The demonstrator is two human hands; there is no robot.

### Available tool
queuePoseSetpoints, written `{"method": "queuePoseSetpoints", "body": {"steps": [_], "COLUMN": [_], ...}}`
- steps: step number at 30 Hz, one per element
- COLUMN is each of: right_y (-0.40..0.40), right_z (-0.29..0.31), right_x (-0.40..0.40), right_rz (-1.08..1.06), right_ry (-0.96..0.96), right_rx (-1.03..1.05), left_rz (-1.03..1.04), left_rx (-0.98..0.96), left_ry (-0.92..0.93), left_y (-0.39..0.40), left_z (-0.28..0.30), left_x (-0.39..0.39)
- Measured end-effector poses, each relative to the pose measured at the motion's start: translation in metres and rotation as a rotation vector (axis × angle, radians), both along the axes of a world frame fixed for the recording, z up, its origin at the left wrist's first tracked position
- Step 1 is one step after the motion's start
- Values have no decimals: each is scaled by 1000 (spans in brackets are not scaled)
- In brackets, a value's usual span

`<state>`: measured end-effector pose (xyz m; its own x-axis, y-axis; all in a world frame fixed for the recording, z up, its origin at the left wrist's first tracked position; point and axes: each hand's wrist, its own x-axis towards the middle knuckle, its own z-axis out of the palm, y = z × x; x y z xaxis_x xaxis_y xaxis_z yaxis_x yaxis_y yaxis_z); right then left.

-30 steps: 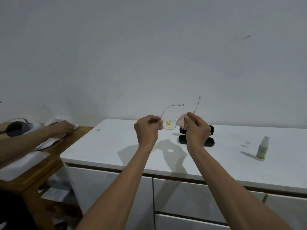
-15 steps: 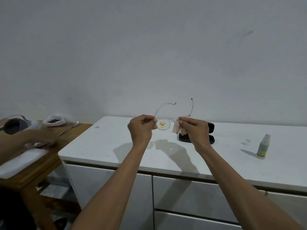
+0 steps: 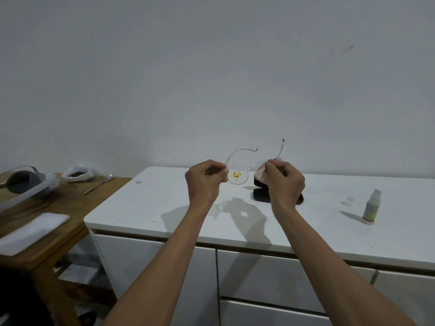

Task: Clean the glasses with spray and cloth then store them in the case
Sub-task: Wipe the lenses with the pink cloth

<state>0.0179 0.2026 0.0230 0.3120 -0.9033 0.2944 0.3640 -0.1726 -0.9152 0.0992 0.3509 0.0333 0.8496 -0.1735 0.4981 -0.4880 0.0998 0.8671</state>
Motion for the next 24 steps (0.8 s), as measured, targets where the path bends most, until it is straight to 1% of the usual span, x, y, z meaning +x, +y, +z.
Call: {"method": "queuePoseSetpoints", "body": {"steps": [5, 8, 11, 16, 21, 24], "right_y": [3, 4, -4, -18, -28, -31], "right_z": [10, 10, 8, 3, -4, -8], "right_x": [17, 25, 26, 15, 1, -9], "right_rz": [-22, 7, 117, 388, 527, 626], "right_ry": [-148, -157, -92, 102, 189, 244], "right_rx": [165, 199, 164, 99, -33, -60], "left_rz": [-4, 15, 30, 37, -7, -11], "left_rx": [-39, -42, -34, -43, -55, -49], "left_ry": [-42, -65, -72, -20, 71, 107], "left_y": [-10, -16, -16, -11, -6, 0], "left_z": [3, 3, 0, -5, -9, -11], "left_x": [-9, -12, -7, 5, 9, 13]}}
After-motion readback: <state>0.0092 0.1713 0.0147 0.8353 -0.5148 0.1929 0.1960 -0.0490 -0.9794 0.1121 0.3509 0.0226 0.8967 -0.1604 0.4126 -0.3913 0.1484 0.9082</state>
